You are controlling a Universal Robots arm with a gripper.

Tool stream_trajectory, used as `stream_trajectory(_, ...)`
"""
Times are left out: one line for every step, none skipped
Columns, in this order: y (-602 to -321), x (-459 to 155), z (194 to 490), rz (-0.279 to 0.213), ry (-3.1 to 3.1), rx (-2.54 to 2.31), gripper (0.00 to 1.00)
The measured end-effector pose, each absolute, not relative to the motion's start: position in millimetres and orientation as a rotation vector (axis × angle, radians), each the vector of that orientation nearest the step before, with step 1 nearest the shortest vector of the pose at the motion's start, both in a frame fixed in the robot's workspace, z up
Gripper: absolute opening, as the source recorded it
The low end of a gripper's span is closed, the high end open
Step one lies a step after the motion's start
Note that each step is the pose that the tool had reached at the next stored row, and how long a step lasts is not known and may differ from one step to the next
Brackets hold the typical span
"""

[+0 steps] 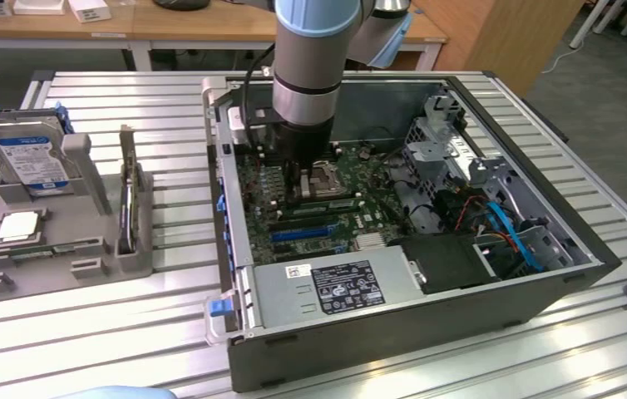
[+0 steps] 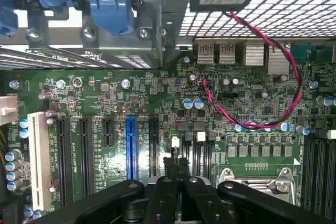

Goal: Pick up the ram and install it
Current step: 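Press down the ram until it locks into place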

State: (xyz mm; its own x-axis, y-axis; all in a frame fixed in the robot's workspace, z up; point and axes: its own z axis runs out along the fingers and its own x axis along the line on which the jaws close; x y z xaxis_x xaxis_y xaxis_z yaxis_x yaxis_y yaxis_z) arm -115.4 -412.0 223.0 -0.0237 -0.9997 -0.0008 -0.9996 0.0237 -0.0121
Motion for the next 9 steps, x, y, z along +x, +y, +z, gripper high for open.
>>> stream_trajectory(-412.0,-115.4,224.0,-0.01,2.242,-2.19,0.1)
stream_trajectory(-412.1,-115.5,225.1,-0.009,2.244,-2.191,0.1)
stream_trajectory(-412.1,-115.5,225.9,-0.007,2.245,-2.191,0.1)
stream_trajectory(-412.1,-115.5,226.6,-0.006,2.247,-2.191,0.1)
stream_trajectory(-412.1,-115.5,227.1,-0.004,2.247,-2.191,0.1)
stream_trajectory(-412.1,-115.5,227.2,-0.004,2.247,-2.192,0.1)
stream_trajectory(-412.1,-115.5,227.2,-0.004,2.247,-2.192,0.1)
stream_trajectory(-412.1,-115.5,227.2,-0.004,2.247,-2.192,0.1)
stream_trajectory(-412.2,-115.5,227.3,-0.004,2.247,-2.192,0.1)
